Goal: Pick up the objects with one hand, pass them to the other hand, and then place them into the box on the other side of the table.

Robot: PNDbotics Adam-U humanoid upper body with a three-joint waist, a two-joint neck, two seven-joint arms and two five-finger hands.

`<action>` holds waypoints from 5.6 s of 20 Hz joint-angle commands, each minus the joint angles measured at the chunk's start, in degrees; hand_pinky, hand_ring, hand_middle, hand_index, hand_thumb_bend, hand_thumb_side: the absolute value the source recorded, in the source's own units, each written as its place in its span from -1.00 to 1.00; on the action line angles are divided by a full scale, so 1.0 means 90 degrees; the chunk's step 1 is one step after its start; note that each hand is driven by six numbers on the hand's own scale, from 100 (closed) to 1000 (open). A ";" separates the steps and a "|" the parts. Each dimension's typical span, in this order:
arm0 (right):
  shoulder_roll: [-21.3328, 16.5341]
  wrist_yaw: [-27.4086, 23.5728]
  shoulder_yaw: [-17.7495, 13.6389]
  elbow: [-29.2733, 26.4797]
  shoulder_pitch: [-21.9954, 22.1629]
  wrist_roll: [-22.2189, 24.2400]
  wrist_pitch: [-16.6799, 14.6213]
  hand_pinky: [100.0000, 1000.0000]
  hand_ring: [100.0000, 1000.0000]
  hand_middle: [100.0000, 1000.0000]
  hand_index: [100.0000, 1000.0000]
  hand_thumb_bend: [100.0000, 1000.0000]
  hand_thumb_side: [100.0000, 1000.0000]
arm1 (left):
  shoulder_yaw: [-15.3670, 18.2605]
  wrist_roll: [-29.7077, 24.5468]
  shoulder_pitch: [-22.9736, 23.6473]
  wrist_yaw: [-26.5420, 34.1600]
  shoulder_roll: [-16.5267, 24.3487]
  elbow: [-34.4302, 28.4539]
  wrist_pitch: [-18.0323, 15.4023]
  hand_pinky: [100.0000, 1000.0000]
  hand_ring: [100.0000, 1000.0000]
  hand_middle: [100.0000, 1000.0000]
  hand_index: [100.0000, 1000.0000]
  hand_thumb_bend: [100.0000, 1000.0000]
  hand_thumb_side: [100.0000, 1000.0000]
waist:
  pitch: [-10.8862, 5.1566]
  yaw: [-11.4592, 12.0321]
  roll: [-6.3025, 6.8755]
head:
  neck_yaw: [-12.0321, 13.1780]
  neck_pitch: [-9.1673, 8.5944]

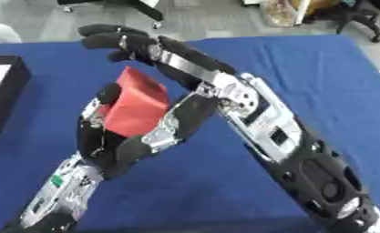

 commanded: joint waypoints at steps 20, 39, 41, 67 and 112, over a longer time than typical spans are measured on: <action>-0.1220 -0.0226 -0.2093 -0.0212 0.0399 -0.2290 -0.0446 0.76 0.95 0.83 0.86 0.29 0.07 | 0.1245 0.1137 0.0174 -0.0631 0.0846 -0.0220 -0.0729 0.63 -0.59 -0.82 -0.12 -1.00 0.44 | -0.0238 -0.0170 0.0088 | 0.0734 -0.0018; -0.1003 0.0466 -0.1765 -0.0212 0.1461 -0.1791 -0.0238 0.76 1.00 0.84 0.85 0.33 -0.06 | 0.2619 0.3206 -0.0638 -0.3842 0.4104 -0.0376 0.0318 0.55 -0.74 -0.99 -0.15 -1.00 -0.14 | -0.0391 -0.0318 0.0356 | 0.3393 -0.0304; -0.0994 0.0498 -0.1721 -0.0212 0.1486 -0.1715 -0.0251 0.76 1.00 0.84 0.85 0.33 -0.06 | 0.2690 0.3434 -0.0772 -0.4520 0.4313 0.0040 0.0672 0.53 -0.74 -0.99 -0.14 -1.00 -0.19 | -0.0395 -0.0332 0.0370 | 0.3489 -0.0260; -0.0957 0.0638 -0.1520 -0.0212 0.1644 -0.1322 -0.0314 0.77 1.00 0.84 0.85 0.31 -0.06 | 0.3084 0.2586 -0.1627 -1.1839 0.4102 0.4800 0.1848 0.27 -0.48 -0.77 0.02 -0.77 -1.00 | -0.0396 -0.0460 0.0365 | 0.3642 -0.0096; -0.0909 0.0757 -0.1510 -0.0212 0.1768 -0.1238 -0.0327 0.78 1.00 0.85 0.86 0.30 -0.07 | 0.3145 0.5796 -0.1215 -0.7428 0.4293 0.2117 0.1264 1.00 0.63 0.64 0.96 -0.39 0.81 | -0.0347 -0.0438 0.0296 | 0.3356 -0.0118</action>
